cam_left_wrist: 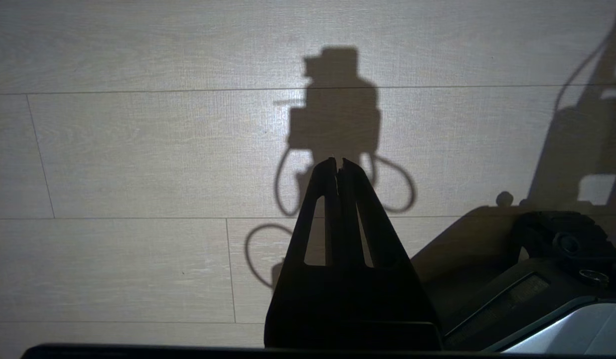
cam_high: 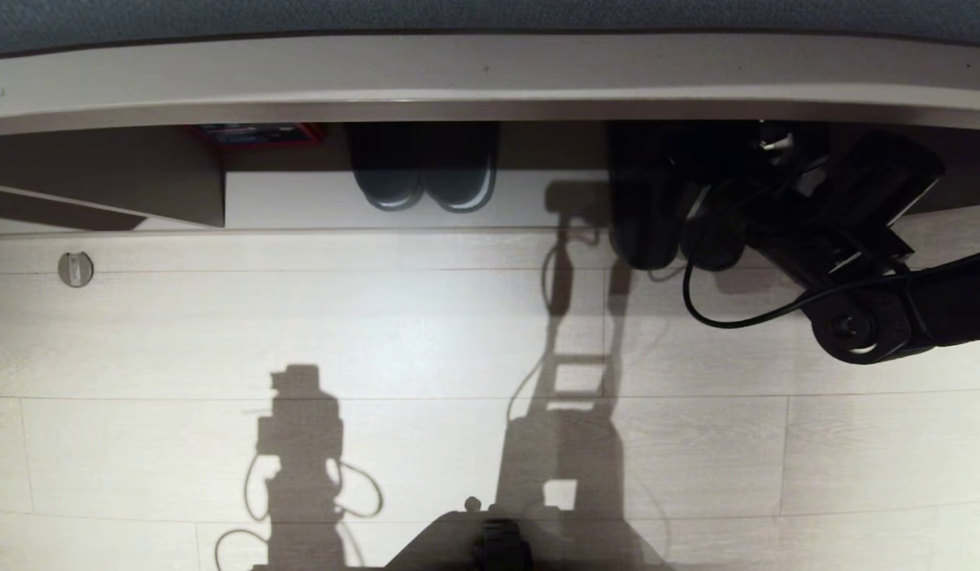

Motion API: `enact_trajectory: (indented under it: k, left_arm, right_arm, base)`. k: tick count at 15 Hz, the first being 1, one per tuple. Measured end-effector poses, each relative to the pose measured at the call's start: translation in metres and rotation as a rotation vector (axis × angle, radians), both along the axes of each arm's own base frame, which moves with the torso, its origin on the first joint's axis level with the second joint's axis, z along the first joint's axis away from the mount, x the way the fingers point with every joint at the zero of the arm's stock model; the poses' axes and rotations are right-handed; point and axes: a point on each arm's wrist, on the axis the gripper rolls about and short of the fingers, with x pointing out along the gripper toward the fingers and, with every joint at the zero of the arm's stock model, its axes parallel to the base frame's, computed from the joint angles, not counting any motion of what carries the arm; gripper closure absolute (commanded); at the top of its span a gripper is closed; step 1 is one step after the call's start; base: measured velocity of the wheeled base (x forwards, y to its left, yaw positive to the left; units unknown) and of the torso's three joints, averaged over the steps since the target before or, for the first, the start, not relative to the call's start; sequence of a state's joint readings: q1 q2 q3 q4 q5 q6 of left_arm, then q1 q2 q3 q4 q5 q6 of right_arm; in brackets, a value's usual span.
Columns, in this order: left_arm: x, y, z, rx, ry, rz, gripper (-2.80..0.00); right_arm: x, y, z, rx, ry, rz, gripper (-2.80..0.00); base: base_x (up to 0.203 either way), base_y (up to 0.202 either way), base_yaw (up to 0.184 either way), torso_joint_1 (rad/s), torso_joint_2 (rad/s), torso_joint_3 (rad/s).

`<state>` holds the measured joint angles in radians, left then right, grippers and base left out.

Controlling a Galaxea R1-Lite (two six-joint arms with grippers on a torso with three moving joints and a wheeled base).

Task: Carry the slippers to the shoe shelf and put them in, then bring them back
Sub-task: Pick up the slippers in the shoe cabinet

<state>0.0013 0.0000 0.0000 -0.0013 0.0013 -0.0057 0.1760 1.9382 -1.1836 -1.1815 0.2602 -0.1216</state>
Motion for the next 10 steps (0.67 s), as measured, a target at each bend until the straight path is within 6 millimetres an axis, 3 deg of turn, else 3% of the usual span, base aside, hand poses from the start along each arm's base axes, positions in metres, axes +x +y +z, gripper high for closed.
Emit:
enact_trajectory:
  k: [4, 10]
  left_arm:
    - [0.000, 0.000, 0.000, 0.000, 0.000, -0.001, 0.00]
    - [0.000, 0.000, 0.000, 0.000, 0.000, -0.001, 0.00]
  right_arm:
    - [-0.009, -0.001, -0.002, -0.013, 0.013, 0.033, 0.00]
    - [-0.030, -0.003, -0.023, -0.031, 0.047, 0.075, 0.00]
  base:
    - [0.000, 0.000, 0.000, 0.000, 0.00, 0.000]
    - [0.000, 0.000, 0.000, 0.000, 0.00, 0.000]
